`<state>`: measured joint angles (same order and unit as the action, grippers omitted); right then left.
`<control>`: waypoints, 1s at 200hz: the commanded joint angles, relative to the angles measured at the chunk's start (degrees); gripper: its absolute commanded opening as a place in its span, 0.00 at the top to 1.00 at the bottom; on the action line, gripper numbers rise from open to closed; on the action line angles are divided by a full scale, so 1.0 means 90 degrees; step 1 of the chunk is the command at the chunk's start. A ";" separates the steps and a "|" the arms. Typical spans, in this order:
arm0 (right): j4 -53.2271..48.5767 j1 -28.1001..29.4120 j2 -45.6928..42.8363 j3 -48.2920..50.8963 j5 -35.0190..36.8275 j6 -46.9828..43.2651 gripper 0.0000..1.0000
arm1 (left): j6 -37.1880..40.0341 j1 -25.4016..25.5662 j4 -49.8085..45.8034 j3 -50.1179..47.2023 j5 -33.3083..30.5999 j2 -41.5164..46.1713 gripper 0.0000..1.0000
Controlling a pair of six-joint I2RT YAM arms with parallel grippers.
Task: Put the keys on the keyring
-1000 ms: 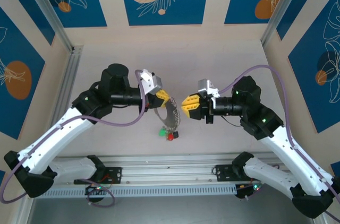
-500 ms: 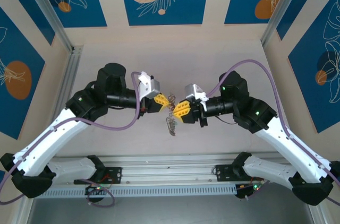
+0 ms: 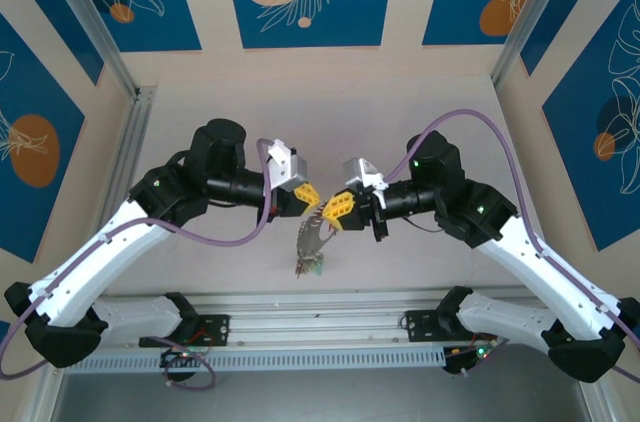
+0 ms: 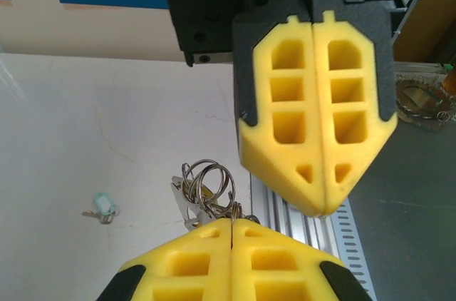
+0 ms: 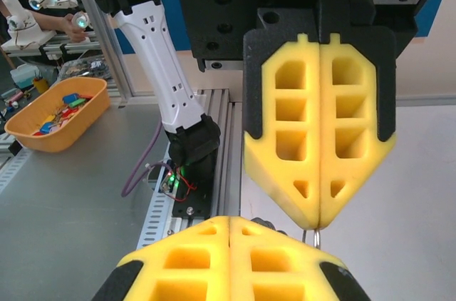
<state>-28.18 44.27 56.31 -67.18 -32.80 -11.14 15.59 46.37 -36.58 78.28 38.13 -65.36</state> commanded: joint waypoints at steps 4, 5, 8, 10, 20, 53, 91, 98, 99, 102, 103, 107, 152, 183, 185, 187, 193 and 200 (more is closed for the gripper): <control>-0.0171 0.0052 0.0046 -0.0097 0.0213 -0.0042 0.95 | 0.0148 0.0093 0.0109 0.0257 0.0122 0.0065 1.00; -0.0175 0.0052 0.0044 -0.0096 0.0220 -0.0042 0.95 | 0.0145 0.0093 0.0109 0.0257 0.0120 0.0065 1.00; -0.0180 0.0052 0.0042 -0.0086 0.0239 -0.0042 0.95 | 0.0143 0.0092 0.0109 0.0257 0.0112 0.0065 1.00; -0.0179 0.0052 0.0037 -0.0085 0.0254 -0.0042 0.95 | 0.0145 0.0092 0.0109 0.0257 0.0110 0.0065 1.00; -0.0189 0.0061 0.0040 -0.0076 0.0322 -0.0042 0.95 | 0.0155 0.0101 0.0099 0.0257 0.0107 0.0065 1.00; -0.0130 0.0060 -0.0011 -0.0009 0.0431 -0.0042 0.95 | 0.0181 0.0135 0.0072 0.0257 0.0075 0.0056 1.00; -0.0206 0.0062 0.0057 0.0003 0.0462 -0.0129 0.96 | 0.0213 0.0160 0.0026 0.0277 0.0061 0.0065 1.00; -0.0232 0.0061 0.0075 -0.0006 0.0496 -0.0147 0.96 | 0.0229 0.0163 0.0008 0.0284 0.0054 0.0064 1.00; -0.0230 0.0066 0.0078 -0.0007 0.0503 -0.0148 0.96 | 0.0230 0.0166 0.0005 0.0285 0.0047 0.0060 1.00; -0.0228 0.0062 0.0083 -0.0007 0.0507 -0.0157 0.96 | 0.0235 0.0168 -0.0003 0.0286 0.0043 0.0056 1.00; -0.0228 0.0067 0.0082 -0.0007 0.0513 -0.0158 0.97 | 0.0237 0.0169 -0.0005 0.0286 0.0042 0.0056 1.00; -0.0235 0.0062 0.0094 -0.0004 0.0526 -0.0155 0.97 | 0.0249 0.0170 -0.0022 0.0298 0.0041 0.0056 1.00; -0.0262 0.0061 0.0110 -0.0005 0.0545 -0.0176 1.00 | 0.0359 0.0190 -0.0164 0.0365 0.0041 0.0062 1.00; -0.0277 0.0054 0.0115 0.0011 0.0599 -0.0198 0.98 | 0.0401 0.0203 -0.0192 0.0393 0.0124 0.0065 1.00; -0.0277 0.0060 0.0111 0.0012 0.0612 -0.0198 0.97 | 0.0405 0.0205 -0.0196 0.0401 0.0125 0.0065 1.00; -0.0277 0.0066 0.0110 0.0013 0.0618 -0.0198 0.97 | 0.0408 0.0208 -0.0209 0.0403 0.0123 0.0065 1.00; -0.0278 0.0062 0.0116 0.0028 0.0652 -0.0207 0.96 | 0.0433 0.0210 -0.0238 0.0423 0.0121 0.0062 1.00; -0.0277 0.0061 0.0112 0.0037 0.0663 -0.0198 0.95 | 0.0452 0.0226 -0.0268 0.0442 0.0119 0.0056 1.00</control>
<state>-29.65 44.31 56.93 -67.16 -28.25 -12.03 17.54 47.40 -39.20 79.46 37.43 -65.39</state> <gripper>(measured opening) 0.050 0.053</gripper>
